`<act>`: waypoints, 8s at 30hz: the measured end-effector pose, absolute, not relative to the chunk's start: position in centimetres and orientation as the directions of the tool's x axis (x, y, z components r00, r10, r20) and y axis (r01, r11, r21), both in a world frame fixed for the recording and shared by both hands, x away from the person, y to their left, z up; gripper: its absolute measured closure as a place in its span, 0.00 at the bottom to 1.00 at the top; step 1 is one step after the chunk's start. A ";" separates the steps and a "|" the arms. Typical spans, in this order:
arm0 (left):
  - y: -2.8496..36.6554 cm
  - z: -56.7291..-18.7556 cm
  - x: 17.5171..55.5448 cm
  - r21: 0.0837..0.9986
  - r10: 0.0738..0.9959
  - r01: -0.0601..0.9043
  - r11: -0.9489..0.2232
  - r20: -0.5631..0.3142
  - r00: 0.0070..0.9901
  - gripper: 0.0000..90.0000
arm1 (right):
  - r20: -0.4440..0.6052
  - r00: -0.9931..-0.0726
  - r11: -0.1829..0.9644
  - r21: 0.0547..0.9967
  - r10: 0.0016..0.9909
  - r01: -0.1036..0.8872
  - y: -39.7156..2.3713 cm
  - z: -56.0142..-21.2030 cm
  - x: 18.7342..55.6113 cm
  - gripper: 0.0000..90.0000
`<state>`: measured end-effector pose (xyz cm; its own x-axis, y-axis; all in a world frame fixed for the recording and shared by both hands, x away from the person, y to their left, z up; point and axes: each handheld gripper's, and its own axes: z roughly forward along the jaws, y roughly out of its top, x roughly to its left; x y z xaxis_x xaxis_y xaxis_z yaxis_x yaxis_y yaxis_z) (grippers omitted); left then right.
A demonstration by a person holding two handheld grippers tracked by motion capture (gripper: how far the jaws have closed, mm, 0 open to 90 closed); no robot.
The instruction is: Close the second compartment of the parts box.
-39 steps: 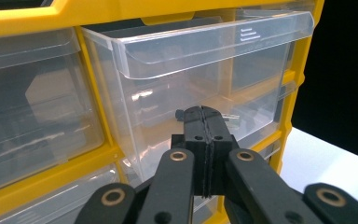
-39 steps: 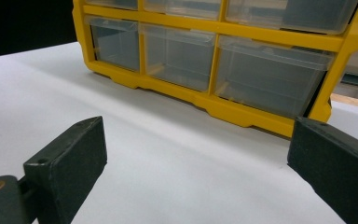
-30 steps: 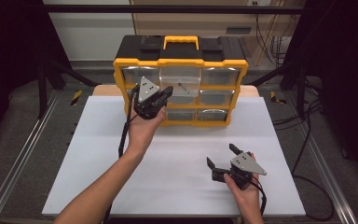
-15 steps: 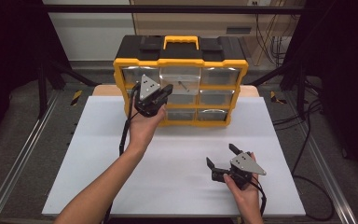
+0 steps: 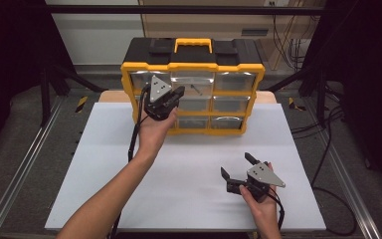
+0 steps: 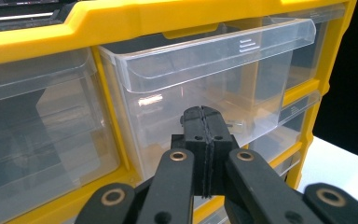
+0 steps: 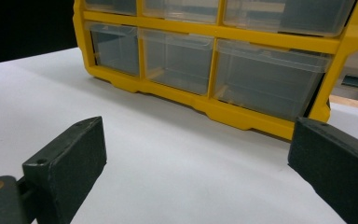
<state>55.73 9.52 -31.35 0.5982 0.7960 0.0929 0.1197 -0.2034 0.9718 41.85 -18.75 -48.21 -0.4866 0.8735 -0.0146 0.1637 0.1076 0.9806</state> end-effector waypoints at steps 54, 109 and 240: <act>9.0 -31.2 57.3 0.974 0.814 0.110 -0.198 0.100 0.573 0.99 | 0.005 -0.492 0.087 0.983 0.871 0.164 -18.9 -48.1 41.8 0.05; 8.8 -31.0 58.2 0.974 0.820 0.101 -0.202 0.112 0.561 0.99 | 0.006 -0.488 0.087 0.982 0.873 0.168 -19.0 -48.1 41.8 0.05; 20.2 -33.9 47.7 0.989 0.722 0.029 -0.144 0.085 0.687 0.06 | 0.027 -0.454 0.045 0.988 0.891 0.148 -23.5 -46.7 41.2 0.06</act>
<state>47.73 20.24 -33.86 0.6871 0.7215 0.0851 0.0288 -0.1440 0.9892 41.17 -23.54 -46.73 -0.4540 0.8906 0.0272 0.1479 0.0452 0.9880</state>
